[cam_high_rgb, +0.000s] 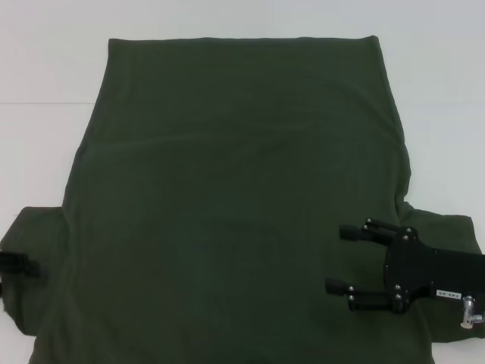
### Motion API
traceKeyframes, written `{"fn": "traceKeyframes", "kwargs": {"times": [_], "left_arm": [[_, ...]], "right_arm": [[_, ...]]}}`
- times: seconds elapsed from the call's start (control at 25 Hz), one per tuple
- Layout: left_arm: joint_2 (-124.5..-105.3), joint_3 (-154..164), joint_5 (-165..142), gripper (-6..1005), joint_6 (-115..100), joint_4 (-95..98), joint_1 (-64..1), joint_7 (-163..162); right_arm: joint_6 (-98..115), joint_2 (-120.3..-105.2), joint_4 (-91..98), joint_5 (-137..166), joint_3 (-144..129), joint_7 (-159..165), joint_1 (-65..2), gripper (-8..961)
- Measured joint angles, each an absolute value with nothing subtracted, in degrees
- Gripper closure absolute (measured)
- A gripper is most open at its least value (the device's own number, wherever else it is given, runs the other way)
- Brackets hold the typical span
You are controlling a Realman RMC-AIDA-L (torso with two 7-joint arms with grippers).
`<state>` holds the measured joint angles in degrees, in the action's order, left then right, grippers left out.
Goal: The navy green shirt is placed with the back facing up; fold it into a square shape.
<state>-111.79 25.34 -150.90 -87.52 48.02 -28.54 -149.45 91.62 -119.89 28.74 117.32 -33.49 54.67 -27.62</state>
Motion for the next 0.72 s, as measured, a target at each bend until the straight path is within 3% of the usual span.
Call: {"fn": "traceKeyframes", "kwargs": {"times": [0.08,0.32,0.72], "left_arm": [[-111.89,25.48,-151.00,165,-87.45,48.03,-28.52,-149.31],[-111.91,25.58,-151.36,379,-87.31,48.10,-28.57,-148.85],[-112.07,26.98,-151.44,827,-87.31,49.19,-28.35,-148.58]], "right_arm": [[91.70,-119.87,28.74,117.32,-33.49,54.67,-27.71,37],[91.86,-119.87,28.74,117.32,-33.48,54.67,-27.77,37],[92.66,-119.87,28.74,117.22,-33.49,54.67,-27.79,36]]}}
